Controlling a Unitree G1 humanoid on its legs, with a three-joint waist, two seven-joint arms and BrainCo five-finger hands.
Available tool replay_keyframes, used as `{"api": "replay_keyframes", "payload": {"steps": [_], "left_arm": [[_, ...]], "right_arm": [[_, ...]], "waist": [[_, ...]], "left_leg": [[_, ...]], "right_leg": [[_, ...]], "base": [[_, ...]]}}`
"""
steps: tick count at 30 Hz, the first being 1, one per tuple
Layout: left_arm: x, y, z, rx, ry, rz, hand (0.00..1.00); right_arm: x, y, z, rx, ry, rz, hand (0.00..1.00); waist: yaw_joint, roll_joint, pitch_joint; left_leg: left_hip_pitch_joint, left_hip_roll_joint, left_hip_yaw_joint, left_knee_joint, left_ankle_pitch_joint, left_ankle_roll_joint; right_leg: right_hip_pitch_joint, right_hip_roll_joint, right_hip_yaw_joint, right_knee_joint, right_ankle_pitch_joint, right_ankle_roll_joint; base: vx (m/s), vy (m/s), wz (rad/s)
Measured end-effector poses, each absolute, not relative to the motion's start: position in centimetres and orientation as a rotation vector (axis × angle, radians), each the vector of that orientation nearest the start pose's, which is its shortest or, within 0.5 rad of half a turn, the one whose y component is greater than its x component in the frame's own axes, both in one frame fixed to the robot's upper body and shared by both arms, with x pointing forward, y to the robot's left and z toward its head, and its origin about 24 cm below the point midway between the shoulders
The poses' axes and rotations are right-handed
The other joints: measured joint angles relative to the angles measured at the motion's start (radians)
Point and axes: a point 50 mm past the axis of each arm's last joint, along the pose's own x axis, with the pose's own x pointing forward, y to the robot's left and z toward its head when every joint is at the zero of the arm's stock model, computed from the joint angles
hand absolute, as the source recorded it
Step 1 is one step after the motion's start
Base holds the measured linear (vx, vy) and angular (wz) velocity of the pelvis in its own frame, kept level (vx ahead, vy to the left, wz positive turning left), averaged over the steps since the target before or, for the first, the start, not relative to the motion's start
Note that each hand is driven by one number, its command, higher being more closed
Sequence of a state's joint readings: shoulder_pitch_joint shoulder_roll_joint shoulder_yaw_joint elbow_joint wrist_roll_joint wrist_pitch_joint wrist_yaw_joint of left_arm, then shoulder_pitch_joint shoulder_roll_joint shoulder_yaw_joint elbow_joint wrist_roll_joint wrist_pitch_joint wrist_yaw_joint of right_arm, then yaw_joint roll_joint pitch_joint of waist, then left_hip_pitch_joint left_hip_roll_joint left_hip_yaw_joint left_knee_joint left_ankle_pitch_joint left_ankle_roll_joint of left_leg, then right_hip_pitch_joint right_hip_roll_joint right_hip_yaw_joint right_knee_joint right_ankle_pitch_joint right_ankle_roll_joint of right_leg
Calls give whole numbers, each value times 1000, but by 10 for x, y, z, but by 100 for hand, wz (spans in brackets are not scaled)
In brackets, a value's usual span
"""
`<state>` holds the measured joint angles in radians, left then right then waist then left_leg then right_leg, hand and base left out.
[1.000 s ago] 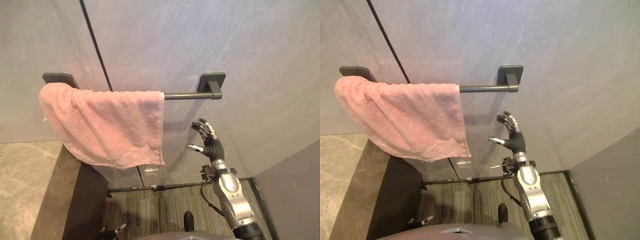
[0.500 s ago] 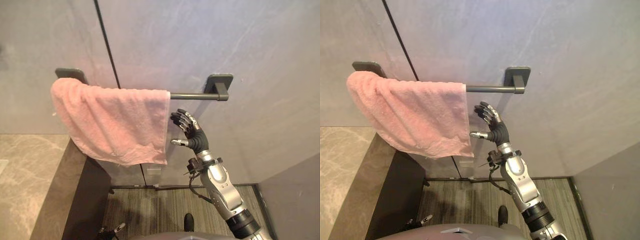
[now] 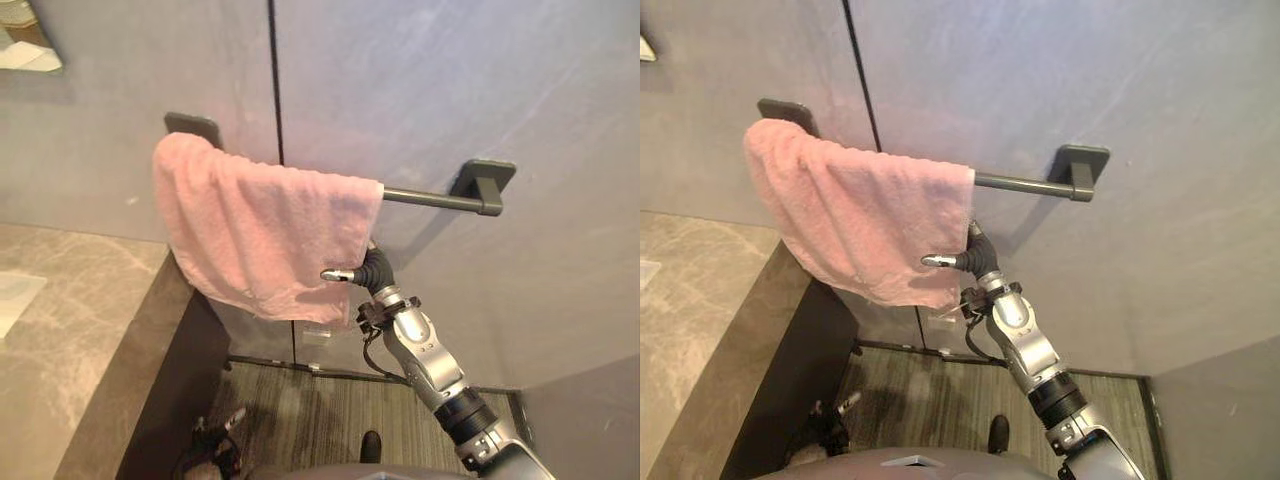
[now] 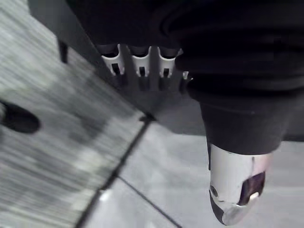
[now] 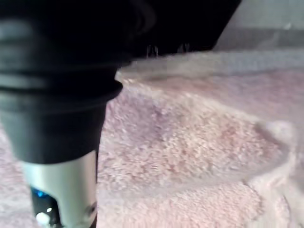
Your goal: Organize washtable
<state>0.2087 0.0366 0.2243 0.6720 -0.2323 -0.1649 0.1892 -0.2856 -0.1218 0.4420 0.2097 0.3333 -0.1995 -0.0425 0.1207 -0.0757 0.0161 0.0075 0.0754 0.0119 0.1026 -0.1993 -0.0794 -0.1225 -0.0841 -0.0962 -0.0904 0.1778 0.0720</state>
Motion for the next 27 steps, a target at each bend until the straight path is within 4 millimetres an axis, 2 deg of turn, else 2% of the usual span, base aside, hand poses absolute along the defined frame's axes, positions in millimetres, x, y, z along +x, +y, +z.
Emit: {"api": "replay_keyframes", "payload": {"steps": [2,3,7,11,14,20,23,27], "left_arm": [[131,227,-100,-175,561,584,0],[142,228,-84,-191,468,579,0],[167,222,-29,-252,170,546,0],[179,217,7,-275,-8,523,0],[180,214,34,-288,-140,531,0],[175,217,54,-207,-224,556,0],[175,218,59,-161,-248,558,0],[174,219,66,-98,-277,555,0]], "right_arm": [[284,-57,70,142,-146,428,0],[286,-54,70,141,-140,433,100],[290,-51,76,135,-156,437,100],[295,-46,87,97,-203,455,100],[295,-45,89,72,-218,454,100],[294,-47,90,63,-236,437,100],[290,-61,88,96,-238,379,100],[289,-76,79,111,-209,314,100]], "waist": [[9,1,0],[10,2,1],[26,7,7],[28,10,25],[27,8,27],[26,7,27],[24,7,28],[6,7,28]], "left_leg": [[-5,1,-9,4,0,-1],[-12,1,-15,10,0,-1],[-33,1,-32,28,-1,-1],[-34,0,-29,27,-1,-1],[-32,0,-24,27,-1,-2],[-28,0,-19,29,-1,-1],[-27,-2,-17,36,-3,1],[-26,-2,-5,51,-13,4]], "right_leg": [[0,0,-3,0,-1,-2],[0,0,-6,0,-2,-3],[-1,-3,-25,0,-2,-3],[-1,-7,-27,0,-2,-3],[-1,-7,-26,0,-2,-3],[1,-7,-25,5,-2,-2],[1,-8,-24,11,-3,0],[2,-7,-12,14,-3,0]], "base": [[-14,-11,17],[-16,-19,17],[-21,-12,15],[-9,9,2],[3,1,-1],[3,2,-2],[-7,2,-1],[-27,5,-9]]}}
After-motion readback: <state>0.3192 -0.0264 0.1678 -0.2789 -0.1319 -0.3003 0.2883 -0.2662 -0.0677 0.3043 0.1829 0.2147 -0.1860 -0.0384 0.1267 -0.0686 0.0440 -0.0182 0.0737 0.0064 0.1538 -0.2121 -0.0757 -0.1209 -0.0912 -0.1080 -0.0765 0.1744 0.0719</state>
